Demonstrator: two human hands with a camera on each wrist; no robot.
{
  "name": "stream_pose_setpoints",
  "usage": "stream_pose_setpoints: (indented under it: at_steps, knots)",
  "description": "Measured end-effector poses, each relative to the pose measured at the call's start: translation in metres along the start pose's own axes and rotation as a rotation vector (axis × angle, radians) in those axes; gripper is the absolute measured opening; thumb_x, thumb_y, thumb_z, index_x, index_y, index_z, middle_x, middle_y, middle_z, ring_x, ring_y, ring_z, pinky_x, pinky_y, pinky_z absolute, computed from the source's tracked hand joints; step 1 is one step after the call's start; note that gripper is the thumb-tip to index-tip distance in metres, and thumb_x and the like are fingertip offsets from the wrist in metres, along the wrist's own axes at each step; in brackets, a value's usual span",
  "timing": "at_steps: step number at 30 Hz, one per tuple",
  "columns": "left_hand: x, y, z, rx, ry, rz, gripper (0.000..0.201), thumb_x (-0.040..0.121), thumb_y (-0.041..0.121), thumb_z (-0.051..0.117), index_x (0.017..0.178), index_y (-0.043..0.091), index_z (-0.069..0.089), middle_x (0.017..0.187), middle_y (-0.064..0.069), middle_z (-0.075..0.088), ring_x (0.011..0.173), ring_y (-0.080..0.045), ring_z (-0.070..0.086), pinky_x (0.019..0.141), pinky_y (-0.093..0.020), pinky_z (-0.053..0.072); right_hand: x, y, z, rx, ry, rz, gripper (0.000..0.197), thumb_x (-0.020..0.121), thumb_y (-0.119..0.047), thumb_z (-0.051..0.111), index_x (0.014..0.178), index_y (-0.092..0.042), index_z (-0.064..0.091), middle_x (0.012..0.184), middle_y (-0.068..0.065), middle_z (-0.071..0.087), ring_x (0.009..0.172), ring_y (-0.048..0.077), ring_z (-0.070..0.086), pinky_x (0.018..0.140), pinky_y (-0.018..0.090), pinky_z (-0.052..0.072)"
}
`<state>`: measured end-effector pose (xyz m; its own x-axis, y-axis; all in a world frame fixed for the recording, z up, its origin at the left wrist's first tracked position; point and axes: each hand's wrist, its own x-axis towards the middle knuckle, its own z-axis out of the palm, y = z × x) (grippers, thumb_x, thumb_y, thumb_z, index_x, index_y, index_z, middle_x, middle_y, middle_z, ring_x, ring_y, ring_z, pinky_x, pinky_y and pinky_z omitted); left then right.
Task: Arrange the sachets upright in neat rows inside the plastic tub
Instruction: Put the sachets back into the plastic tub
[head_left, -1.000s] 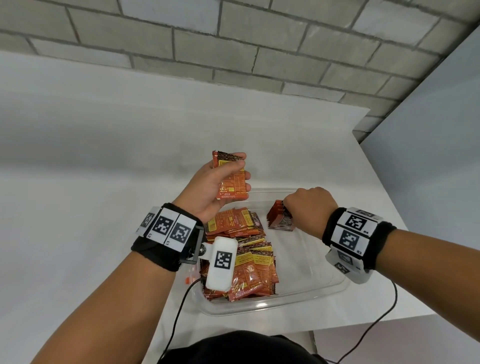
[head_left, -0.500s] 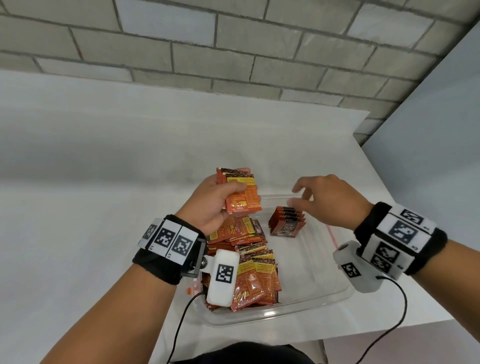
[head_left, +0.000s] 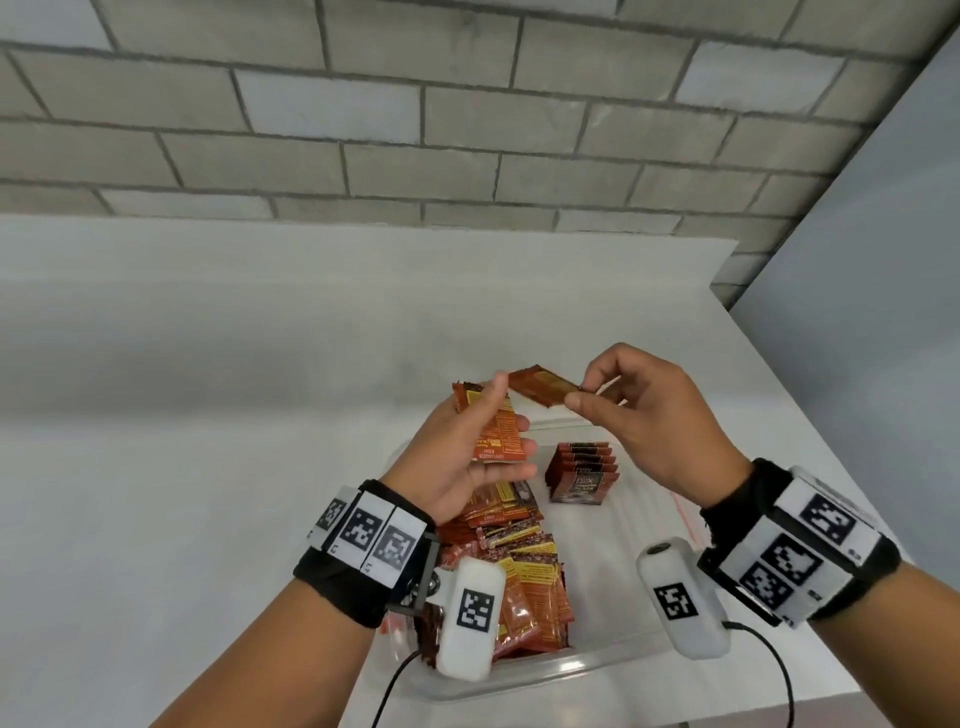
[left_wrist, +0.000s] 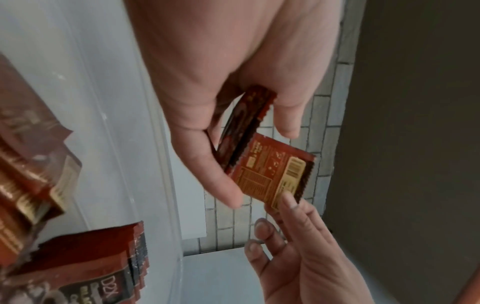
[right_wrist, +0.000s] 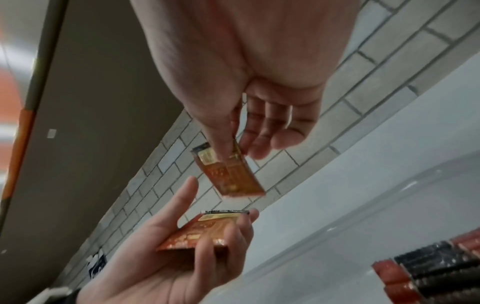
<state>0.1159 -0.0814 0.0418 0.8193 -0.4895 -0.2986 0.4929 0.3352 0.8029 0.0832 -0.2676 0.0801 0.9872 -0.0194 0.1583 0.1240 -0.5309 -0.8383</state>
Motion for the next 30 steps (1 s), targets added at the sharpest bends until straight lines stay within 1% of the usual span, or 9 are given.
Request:
stream_pose_setpoints:
  at_steps: [2,5,8,11,14,20,24,27,30]
  knots:
    - [0.000,0.002,0.001,-0.079,0.019,0.003,0.045,0.074,0.038,0.064,0.109,0.010,0.058,0.092,-0.015,0.066,0.074,-0.024,0.068,0.061,-0.035,0.060,-0.006,0.000,0.001,-0.120,-0.020,-0.104,0.016,0.079,-0.016,0.075,0.076,-0.018,0.059,0.078,-0.010,0.058,0.065,0.004,0.052,0.061,0.010,0.039]
    - [0.001,0.003,0.004,-0.089,0.002,0.020,0.034,0.081,0.010,0.064,0.114,0.005,0.058,0.103,-0.019,0.068,0.085,-0.027,0.069,0.066,-0.037,0.060,-0.013,0.003,0.006,-0.267,-0.187,-0.186,0.017,0.077,-0.041,0.070,0.081,-0.026,0.065,0.086,-0.012,0.055,0.077,0.006,0.052,0.066,0.010,0.038]
    - [0.006,0.003,0.003,-0.060,0.021,0.032,0.037,0.087,-0.005,0.057,0.120,0.013,0.056,0.097,-0.011,0.073,0.082,-0.024,0.072,0.063,-0.036,0.060,-0.010,0.005,0.004,-0.255,-0.141,-0.181,0.030,0.079,-0.052,0.059,0.092,-0.027,0.068,0.089,-0.012,0.054,0.079,0.006,0.052,0.067,0.009,0.038]
    - [0.009,0.001,0.005,0.015,-0.003,0.031,0.045,0.087,-0.002,0.060,0.127,0.017,0.053,0.097,-0.006,0.074,0.084,-0.022,0.072,0.065,-0.035,0.060,0.000,0.006,-0.002,-0.306,-0.059,-0.125,0.027,0.087,-0.034,0.063,0.113,-0.028,0.062,0.099,-0.013,0.052,0.085,0.004,0.053,0.069,0.007,0.038]
    - [0.009,-0.001,0.009,0.104,-0.044,0.030,0.047,0.085,0.001,0.063,0.128,0.018,0.054,0.103,-0.008,0.071,0.086,-0.021,0.071,0.065,-0.033,0.060,0.010,0.004,-0.004,-0.333,-0.148,-0.045,0.037,0.090,-0.024,0.062,0.126,-0.031,0.054,0.106,-0.013,0.055,0.090,0.006,0.056,0.072,0.009,0.040]
    - [0.012,-0.005,0.009,0.182,0.040,0.043,0.048,0.074,0.040,0.066,0.112,0.012,0.059,0.096,-0.009,0.069,0.081,-0.021,0.068,0.068,-0.032,0.056,0.014,-0.001,-0.021,-0.325,-0.330,0.101,0.016,0.081,-0.016,0.073,0.088,-0.029,0.065,0.078,-0.011,0.062,0.065,0.000,0.054,0.062,0.013,0.041]
    - [0.017,0.000,0.002,0.127,0.121,0.050,0.033,0.084,0.035,0.064,0.109,0.014,0.058,0.093,-0.007,0.064,0.078,-0.020,0.064,0.067,-0.030,0.052,0.006,0.006,-0.020,-0.569,-0.534,0.133,0.012,0.080,-0.016,0.074,0.085,-0.023,0.066,0.077,-0.014,0.063,0.060,-0.005,0.054,0.056,0.010,0.037]
    - [0.018,0.002,0.000,0.114,0.117,0.055,0.030,0.088,0.030,0.064,0.113,0.015,0.057,0.092,-0.006,0.065,0.077,-0.019,0.064,0.066,-0.029,0.051,0.004,0.012,-0.011,-0.821,-0.622,0.138,0.006,0.083,-0.015,0.069,0.088,-0.018,0.067,0.086,-0.004,0.069,0.070,0.007,0.058,0.060,0.019,0.041]
    - [0.018,0.001,-0.001,0.093,0.113,0.057,0.030,0.089,0.025,0.064,0.116,0.016,0.056,0.092,-0.007,0.066,0.077,-0.019,0.065,0.064,-0.029,0.051,0.001,0.017,0.000,-1.007,-0.689,0.119,0.009,0.086,-0.014,0.060,0.092,-0.016,0.066,0.085,0.000,0.060,0.074,0.020,0.058,0.059,0.026,0.041]
